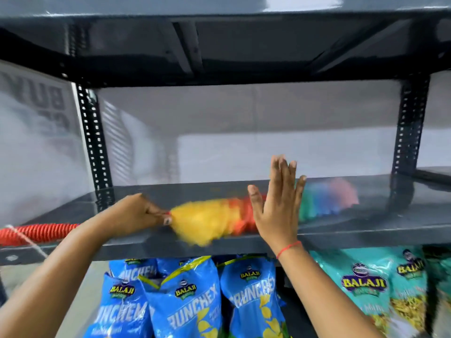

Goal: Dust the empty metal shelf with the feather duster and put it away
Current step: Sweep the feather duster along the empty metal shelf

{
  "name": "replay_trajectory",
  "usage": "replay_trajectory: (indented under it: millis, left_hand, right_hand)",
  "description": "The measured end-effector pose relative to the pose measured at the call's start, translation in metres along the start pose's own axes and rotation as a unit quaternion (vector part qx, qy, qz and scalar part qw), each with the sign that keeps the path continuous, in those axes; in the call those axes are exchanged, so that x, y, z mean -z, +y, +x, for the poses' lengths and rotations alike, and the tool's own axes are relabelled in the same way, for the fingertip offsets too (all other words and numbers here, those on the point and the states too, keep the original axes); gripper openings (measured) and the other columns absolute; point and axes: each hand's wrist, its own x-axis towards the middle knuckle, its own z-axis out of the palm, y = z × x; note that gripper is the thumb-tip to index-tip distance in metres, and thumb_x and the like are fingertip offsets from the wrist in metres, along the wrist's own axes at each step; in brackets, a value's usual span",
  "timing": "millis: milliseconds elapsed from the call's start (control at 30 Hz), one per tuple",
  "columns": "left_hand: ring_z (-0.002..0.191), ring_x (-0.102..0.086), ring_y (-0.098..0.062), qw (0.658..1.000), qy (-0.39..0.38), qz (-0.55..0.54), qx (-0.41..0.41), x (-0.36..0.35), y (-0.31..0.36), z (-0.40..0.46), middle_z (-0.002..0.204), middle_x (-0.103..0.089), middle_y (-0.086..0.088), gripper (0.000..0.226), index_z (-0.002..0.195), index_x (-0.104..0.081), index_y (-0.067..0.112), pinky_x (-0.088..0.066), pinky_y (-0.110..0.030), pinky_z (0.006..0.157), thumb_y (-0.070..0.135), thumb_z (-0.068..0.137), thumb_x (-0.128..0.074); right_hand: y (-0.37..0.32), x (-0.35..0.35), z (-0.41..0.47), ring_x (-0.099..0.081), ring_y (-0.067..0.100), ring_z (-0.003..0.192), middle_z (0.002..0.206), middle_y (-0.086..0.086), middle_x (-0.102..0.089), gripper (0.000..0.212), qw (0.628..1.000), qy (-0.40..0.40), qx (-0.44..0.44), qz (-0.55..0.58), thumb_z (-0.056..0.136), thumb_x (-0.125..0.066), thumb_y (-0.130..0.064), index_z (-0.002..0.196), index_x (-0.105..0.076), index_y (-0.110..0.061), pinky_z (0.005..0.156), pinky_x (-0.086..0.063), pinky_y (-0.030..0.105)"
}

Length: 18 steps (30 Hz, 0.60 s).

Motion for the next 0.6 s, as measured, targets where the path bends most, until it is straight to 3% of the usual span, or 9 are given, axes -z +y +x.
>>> replay_trajectory:
  millis: [67,133,267,400,467,533,600]
  left_hand:
    - [0.040,-0.044,0.005,0.999,-0.006,0.025,0.036,0.004,-0.024,0.009,0.043,-0.049,0.019,0.028,0.061,-0.074,0.020,-0.048,-0.021,0.052,0.033,0.085,-0.065]
    - [0.040,-0.046,-0.004,0.996,0.039,0.056,0.060,0.006,-0.033,0.021,0.044,-0.052,0.010,0.027,0.070,-0.075,0.018,-0.042,-0.025,0.048,0.036,0.087,-0.063]
    - [0.045,-0.039,-0.013,0.992,0.122,0.023,0.032,0.001,-0.036,0.037,0.042,-0.049,0.004,0.035,0.049,-0.068,0.028,-0.033,-0.026,0.049,0.041,0.081,-0.068]
    - [0.064,-0.058,-0.014,0.999,0.043,-0.004,0.026,-0.013,-0.041,0.036,0.081,-0.078,-0.006,0.018,0.084,-0.078,0.026,-0.053,-0.038,0.070,0.041,0.078,-0.071]
    - [0.073,-0.070,-0.021,0.996,0.076,0.013,0.044,-0.017,-0.040,0.032,0.086,-0.078,-0.006,0.018,0.085,-0.077,0.027,-0.055,-0.042,0.077,0.042,0.079,-0.069]
    - [0.071,-0.069,-0.022,0.988,0.135,0.035,0.069,-0.017,-0.038,0.031,0.080,-0.077,-0.008,0.023,0.082,-0.077,0.025,-0.057,-0.040,0.071,0.044,0.081,-0.066]
    - [0.060,-0.059,-0.017,0.984,0.163,0.020,0.064,-0.016,-0.037,0.028,0.073,-0.074,-0.014,0.024,0.077,-0.078,0.020,-0.049,-0.033,0.061,0.042,0.080,-0.068]
  right_hand:
    - [0.001,-0.002,0.001,-0.012,0.029,0.135,0.146,0.019,-0.028,0.066,1.000,-0.003,-0.005,-0.008,0.092,-0.020,-0.054,0.140,-0.017,-0.008,0.108,-0.009,0.057]
    - [0.003,-0.001,0.003,-0.012,0.029,0.135,0.146,0.020,-0.029,0.069,1.000,0.000,-0.026,-0.003,0.092,-0.017,-0.057,0.140,-0.019,-0.006,0.107,-0.009,0.057]
    - [0.003,-0.002,-0.001,-0.014,0.032,0.136,0.146,0.018,-0.027,0.065,0.999,-0.004,0.003,-0.033,0.094,-0.019,-0.054,0.141,-0.016,-0.009,0.109,-0.008,0.056]
    - [0.003,-0.003,-0.003,-0.009,0.027,0.137,0.147,0.014,-0.021,0.065,0.998,-0.013,0.046,-0.044,0.094,-0.021,-0.053,0.141,-0.017,-0.008,0.109,-0.006,0.054]
    - [0.004,-0.004,-0.003,-0.010,0.028,0.137,0.147,0.015,-0.022,0.064,0.997,-0.017,0.054,-0.048,0.094,-0.021,-0.052,0.141,-0.017,-0.009,0.109,-0.005,0.054]
    - [0.004,-0.004,-0.003,-0.011,0.030,0.137,0.147,0.017,-0.025,0.063,0.997,-0.023,0.057,-0.047,0.094,-0.022,-0.052,0.141,-0.017,-0.009,0.109,-0.005,0.053]
    - [0.005,-0.004,-0.003,-0.011,0.029,0.137,0.147,0.018,-0.027,0.063,0.997,-0.023,0.057,-0.041,0.094,-0.023,-0.052,0.141,-0.018,-0.010,0.110,-0.003,0.052]
